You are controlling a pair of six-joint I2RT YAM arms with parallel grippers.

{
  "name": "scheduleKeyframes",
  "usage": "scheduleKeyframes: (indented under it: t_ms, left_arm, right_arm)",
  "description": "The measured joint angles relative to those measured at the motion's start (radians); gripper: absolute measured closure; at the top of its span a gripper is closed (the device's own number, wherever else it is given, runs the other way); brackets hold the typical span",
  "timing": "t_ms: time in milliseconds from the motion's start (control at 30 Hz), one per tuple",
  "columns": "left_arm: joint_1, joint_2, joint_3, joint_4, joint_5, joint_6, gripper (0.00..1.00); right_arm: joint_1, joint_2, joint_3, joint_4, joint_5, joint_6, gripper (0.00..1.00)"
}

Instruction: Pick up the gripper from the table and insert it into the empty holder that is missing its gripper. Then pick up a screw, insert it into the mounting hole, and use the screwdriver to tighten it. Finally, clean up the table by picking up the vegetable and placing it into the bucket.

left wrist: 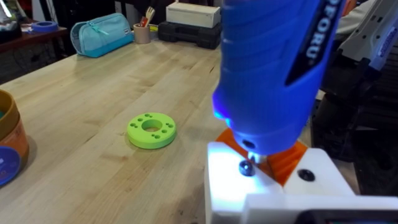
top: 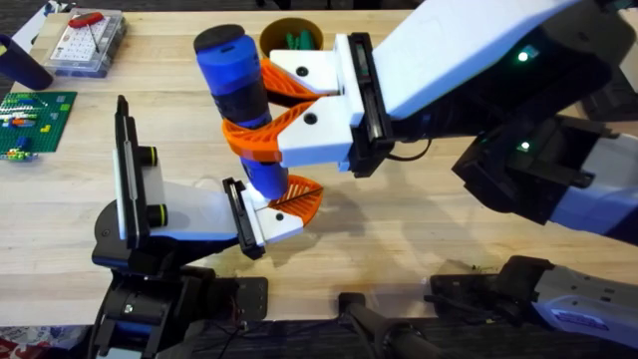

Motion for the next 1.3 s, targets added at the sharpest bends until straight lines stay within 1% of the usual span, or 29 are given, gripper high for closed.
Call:
scheduleKeyframes:
  t_ms: [67, 133, 233, 300, 467, 633, 700, 867, 1033, 1300]
  left_arm:
    - [0.0, 0.0, 0.0, -0.015, 0.0, -0.002, 0.991]
    - [0.0, 0.0, 0.0, -0.015, 0.0, -0.002, 0.991]
    - [0.0, 0.0, 0.0, -0.015, 0.0, -0.002, 0.991]
    - [0.0, 0.0, 0.0, -0.016, 0.0, -0.002, 0.991]
    - [0.0, 0.0, 0.0, -0.016, 0.0, -0.002, 0.991]
    - [0.0, 0.0, 0.0, -0.015, 0.0, -0.002, 0.991]
    - [0.0, 0.0, 0.0, -0.016, 0.0, -0.002, 0.991]
    - [0.0, 0.0, 0.0, -0.016, 0.0, -0.002, 0.991]
    - [0.0, 0.0, 0.0, -0.015, 0.0, -0.002, 0.991]
    - [0.0, 0.0, 0.0, -0.016, 0.0, -0.002, 0.991]
  right_arm:
    - [0.0, 0.0, -0.001, -0.011, 0.0, 0.002, 0.945]
    - [0.0, 0.002, -0.003, 0.014, 0.0, 0.013, 0.947]
    - [0.0, 0.005, -0.013, 0.122, -0.001, 0.046, 0.945]
    - [0.0, 0.001, -0.012, 0.16, 0.0, 0.064, 0.946]
    - [-0.002, -0.005, 0.007, 0.141, -0.013, 0.097, 0.945]
    - [-0.035, -0.005, 0.124, -0.034, -0.063, 0.115, 0.945]
    - [-0.056, -0.005, 0.174, -0.071, -0.078, 0.116, 0.946]
    - [-0.097, -0.005, 0.274, -0.078, -0.109, 0.116, 0.945]
    - [-0.112, -0.001, 0.317, -0.079, -0.13, 0.116, 0.946]
    - [-0.112, 0.1, 0.416, -0.079, -0.224, 0.129, 0.945]
